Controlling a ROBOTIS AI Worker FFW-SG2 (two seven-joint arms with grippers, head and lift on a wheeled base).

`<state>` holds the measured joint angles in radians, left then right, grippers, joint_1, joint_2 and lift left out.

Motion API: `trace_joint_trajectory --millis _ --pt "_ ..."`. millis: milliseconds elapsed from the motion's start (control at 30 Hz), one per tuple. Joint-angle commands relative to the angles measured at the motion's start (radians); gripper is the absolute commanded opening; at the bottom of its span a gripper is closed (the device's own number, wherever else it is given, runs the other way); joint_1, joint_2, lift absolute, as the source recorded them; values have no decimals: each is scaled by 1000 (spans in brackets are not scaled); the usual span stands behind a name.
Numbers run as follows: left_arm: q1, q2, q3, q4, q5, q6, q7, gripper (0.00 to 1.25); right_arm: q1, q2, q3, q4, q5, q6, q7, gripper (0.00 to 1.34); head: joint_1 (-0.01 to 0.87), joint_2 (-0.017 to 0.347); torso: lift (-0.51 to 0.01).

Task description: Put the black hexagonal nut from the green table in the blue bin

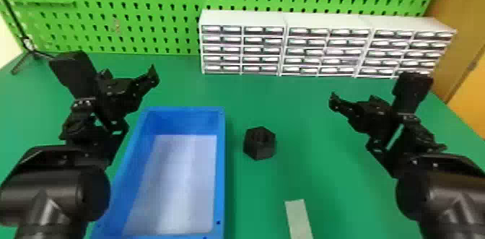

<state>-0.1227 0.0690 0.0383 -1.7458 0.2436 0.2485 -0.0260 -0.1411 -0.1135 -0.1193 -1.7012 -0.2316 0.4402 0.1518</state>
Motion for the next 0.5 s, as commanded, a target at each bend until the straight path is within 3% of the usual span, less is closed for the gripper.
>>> trace_joint_trajectory --millis 0,467 --pt "0 0 2 0 0 0 0 1138 0 0 1 0 0 0 0 1238 692 8 -97" --pt "0 0 2 0 2 0 0 1138 0 -2 3 0 0 2 0 1238 692 8 -97"
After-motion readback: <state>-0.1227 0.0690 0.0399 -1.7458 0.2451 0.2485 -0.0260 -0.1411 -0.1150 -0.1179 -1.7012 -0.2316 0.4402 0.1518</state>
